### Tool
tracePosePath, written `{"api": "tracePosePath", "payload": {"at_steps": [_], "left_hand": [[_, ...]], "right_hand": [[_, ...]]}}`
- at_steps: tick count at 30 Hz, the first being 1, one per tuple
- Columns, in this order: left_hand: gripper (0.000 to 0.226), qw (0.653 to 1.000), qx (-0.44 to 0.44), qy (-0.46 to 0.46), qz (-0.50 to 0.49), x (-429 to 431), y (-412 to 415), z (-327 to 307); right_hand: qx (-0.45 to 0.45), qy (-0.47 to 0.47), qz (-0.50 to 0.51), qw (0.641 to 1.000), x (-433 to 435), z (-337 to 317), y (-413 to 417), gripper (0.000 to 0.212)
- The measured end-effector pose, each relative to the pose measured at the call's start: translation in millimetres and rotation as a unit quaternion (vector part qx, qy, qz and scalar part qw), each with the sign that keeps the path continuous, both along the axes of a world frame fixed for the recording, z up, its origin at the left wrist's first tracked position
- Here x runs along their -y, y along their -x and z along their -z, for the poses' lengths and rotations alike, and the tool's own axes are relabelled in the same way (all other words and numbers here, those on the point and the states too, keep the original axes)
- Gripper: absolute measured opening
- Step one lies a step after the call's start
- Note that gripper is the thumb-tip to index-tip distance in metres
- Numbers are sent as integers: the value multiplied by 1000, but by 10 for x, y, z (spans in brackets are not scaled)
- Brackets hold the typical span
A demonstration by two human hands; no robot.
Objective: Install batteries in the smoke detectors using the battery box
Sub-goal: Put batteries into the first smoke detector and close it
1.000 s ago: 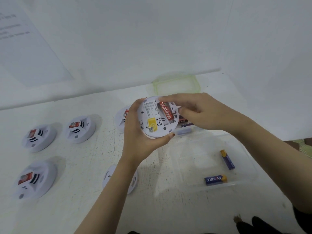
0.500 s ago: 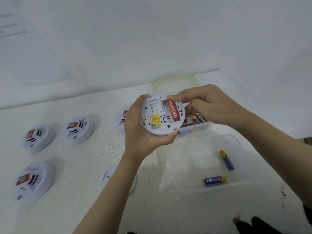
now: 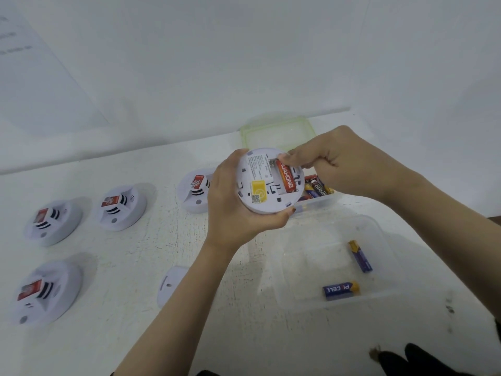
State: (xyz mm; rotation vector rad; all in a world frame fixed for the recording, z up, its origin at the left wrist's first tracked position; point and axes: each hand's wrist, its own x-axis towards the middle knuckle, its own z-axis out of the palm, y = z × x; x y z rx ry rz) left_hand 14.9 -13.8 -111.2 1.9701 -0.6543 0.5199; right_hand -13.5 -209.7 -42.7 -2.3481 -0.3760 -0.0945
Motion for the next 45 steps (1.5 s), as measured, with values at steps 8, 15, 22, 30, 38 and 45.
{"api": "tracePosePath", "payload": {"at_steps": [8, 15, 22, 30, 38, 45], "left_hand": [[97, 1000, -11, 5, 6, -59, -30, 98], [97, 1000, -5, 6, -10, -122, -60, 66], [100, 1000, -16, -19, -8, -171, -92, 99], [91, 997, 60, 8, -40, -81, -85, 42], [93, 999, 1, 18, -29, -152, -198, 123], [94, 998, -24, 31, -45, -184, -195, 276]], "right_hand": [[-13, -138, 18, 990, -79, 159, 3, 32], [-73, -311, -11, 948, -191, 298, -28, 37], [-35, -311, -11, 950, -244, 326, -87, 14], [95, -208, 29, 973, -308, 326, -162, 9], [-47, -317, -7, 947, -221, 263, -184, 31], [-99, 83, 63, 990, -22, 282, -384, 15]]}}
